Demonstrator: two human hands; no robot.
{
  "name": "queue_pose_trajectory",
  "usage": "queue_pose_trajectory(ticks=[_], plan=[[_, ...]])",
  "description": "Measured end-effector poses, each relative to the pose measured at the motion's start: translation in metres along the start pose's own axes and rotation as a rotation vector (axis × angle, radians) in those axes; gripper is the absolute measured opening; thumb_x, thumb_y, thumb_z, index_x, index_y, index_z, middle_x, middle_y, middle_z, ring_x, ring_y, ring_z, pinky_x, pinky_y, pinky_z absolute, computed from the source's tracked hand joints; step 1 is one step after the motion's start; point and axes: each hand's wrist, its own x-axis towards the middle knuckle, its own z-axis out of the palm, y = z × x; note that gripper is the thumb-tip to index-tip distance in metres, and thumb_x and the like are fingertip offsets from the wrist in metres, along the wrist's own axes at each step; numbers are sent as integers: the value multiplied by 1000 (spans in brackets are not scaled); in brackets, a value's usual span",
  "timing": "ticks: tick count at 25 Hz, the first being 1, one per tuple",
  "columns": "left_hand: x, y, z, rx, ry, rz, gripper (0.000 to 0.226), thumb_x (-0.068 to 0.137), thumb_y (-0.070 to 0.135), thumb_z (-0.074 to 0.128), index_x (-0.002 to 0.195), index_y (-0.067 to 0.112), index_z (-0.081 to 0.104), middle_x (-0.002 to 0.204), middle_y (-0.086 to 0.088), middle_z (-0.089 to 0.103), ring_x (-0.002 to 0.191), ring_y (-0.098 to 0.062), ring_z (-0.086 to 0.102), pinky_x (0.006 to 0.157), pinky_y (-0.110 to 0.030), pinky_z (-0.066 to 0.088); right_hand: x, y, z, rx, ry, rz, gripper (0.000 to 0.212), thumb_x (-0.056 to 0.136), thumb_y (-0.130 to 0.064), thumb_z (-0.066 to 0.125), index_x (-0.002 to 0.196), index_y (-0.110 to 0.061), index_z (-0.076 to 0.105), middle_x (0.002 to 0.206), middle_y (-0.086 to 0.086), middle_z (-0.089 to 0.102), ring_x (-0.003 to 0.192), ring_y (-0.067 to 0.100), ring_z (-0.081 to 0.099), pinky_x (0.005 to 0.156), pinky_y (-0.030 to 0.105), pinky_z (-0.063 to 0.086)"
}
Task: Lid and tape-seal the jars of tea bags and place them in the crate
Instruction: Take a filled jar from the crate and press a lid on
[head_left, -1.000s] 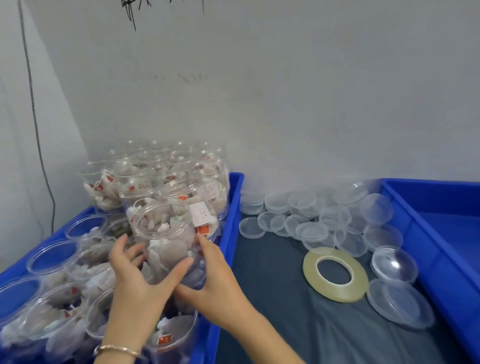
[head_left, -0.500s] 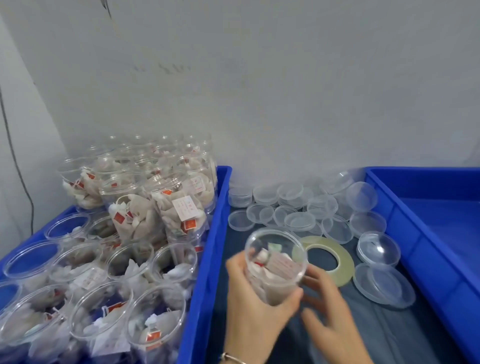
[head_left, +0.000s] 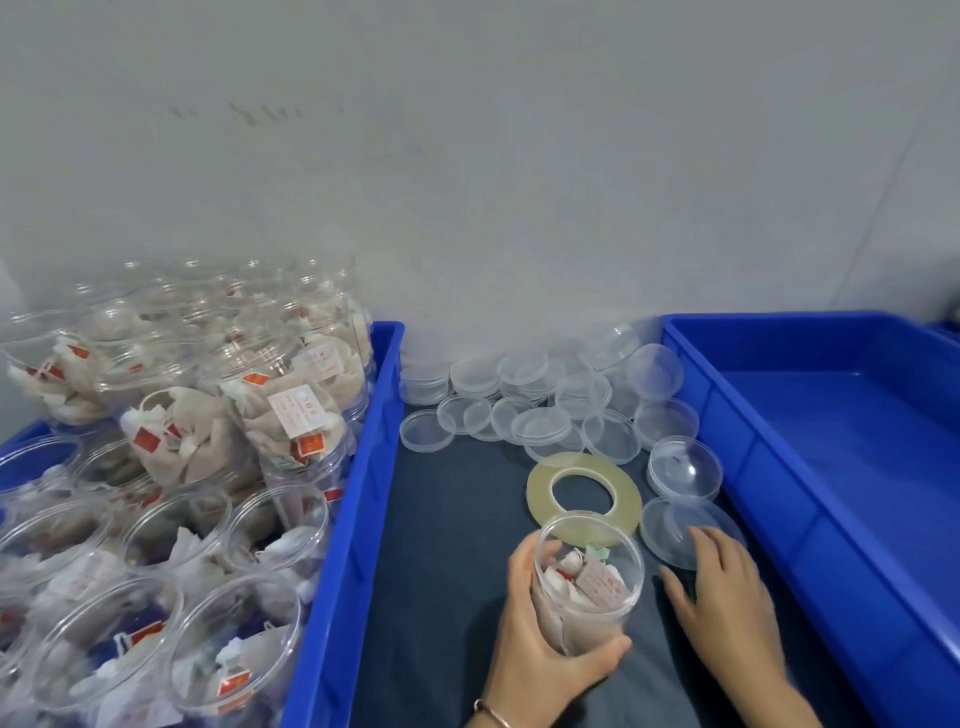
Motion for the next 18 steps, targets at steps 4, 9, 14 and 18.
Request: queue_pose_trajectory(ticks=[4, 9, 14, 18], plan=[[3, -9, -4, 7, -77, 16, 96, 60, 17, 87, 137, 31, 32, 127, 27, 51, 122, -1, 51, 96, -7, 37, 16, 4, -6, 164, -57, 37, 63, 91, -58, 43, 147, -38, 22, 153, 7, 21, 138, 30, 21, 106, 47, 32], [8, -9, -5, 16, -106, 22, 90, 59, 14, 87, 130, 33, 34, 123, 29, 50, 118, 0, 52, 93, -7, 39, 41, 8, -7, -6, -178, 30, 49, 97, -55, 24, 144, -52, 11, 156, 7, 12, 134, 37, 24, 107, 50, 30], [22, -3, -2, 9, -153, 89, 108, 53, 16, 93, 140, 21, 29, 134, 15, 50, 128, -10, 47, 102, -19, 40, 32, -8, -41, 150, -58, -53, 41, 94, -53, 39, 135, -52, 34, 145, 7, 31, 125, 33, 30, 102, 44, 32], [30, 1, -1, 70, -61, 99, 80, 53, 2, 86, 123, 8, 47, 118, -3, 62, 106, -24, 62, 86, -30, 51, -5, -66, -88, 396, -41, -509, 45, 73, -75, 35, 117, -69, 37, 119, -27, 36, 109, 6, 27, 89, 20, 27]])
